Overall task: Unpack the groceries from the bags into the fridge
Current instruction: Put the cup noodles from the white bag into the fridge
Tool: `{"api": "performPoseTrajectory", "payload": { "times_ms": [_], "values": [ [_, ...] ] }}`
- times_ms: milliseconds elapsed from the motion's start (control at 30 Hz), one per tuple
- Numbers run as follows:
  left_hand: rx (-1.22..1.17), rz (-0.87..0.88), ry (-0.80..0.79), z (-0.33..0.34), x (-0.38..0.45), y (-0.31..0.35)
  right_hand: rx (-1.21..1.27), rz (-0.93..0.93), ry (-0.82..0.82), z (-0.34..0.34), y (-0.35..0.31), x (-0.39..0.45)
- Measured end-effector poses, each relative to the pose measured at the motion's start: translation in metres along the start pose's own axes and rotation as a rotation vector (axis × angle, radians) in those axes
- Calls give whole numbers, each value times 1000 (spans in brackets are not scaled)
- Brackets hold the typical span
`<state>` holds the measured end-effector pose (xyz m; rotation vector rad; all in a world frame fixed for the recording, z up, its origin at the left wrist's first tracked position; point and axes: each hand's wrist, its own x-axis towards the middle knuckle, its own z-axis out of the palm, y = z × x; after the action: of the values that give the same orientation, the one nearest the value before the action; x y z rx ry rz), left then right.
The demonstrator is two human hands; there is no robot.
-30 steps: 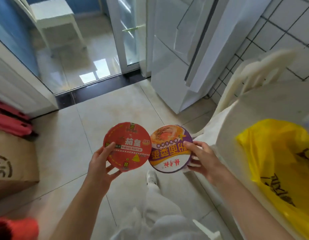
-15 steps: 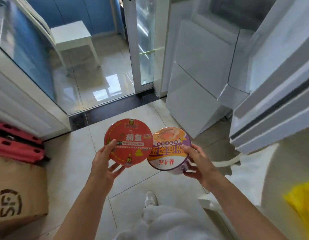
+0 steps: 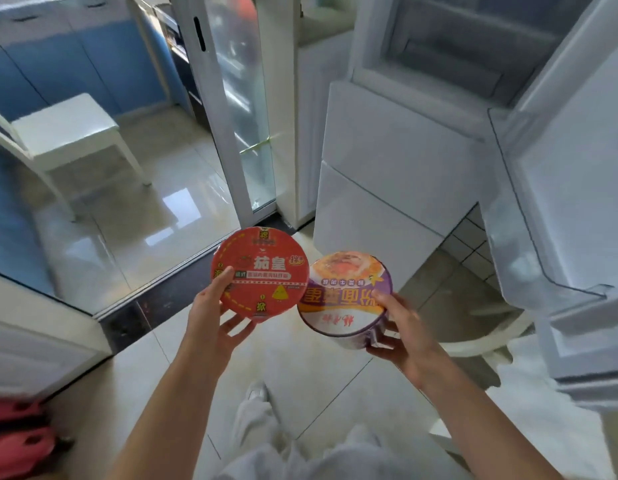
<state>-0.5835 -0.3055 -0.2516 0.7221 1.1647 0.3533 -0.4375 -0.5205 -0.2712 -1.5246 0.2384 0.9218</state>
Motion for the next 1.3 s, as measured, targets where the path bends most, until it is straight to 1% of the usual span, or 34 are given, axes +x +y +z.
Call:
{"api": "performPoseTrajectory", "payload": {
  "times_ms": [133,267,367,500,700,833,933,1067,1300],
  "values": [
    [99,-26,-94,11,44,56,119,-7,94,38,-22,17],
    [216,-4,-265,31,77,113,241,-53,164,69,-48,25],
    [262,39,-367,61,94,150,306,-113,201,81,-71,32],
    [251,47,-445,114,112,190,365,-220,231,88,-113,38],
    [280,68,-561,207,133,237,411,-392,256,78,-186,60],
    [281,111,-630,270,138,265,329,-519,321,67,-243,81],
    [256,179,-672,321,137,289,360,-615,371,56,-290,93],
    [219,253,-739,387,129,321,390,-725,385,38,-355,101],
    [147,379,-864,476,102,371,362,-835,433,19,-453,108]
  ]
}}
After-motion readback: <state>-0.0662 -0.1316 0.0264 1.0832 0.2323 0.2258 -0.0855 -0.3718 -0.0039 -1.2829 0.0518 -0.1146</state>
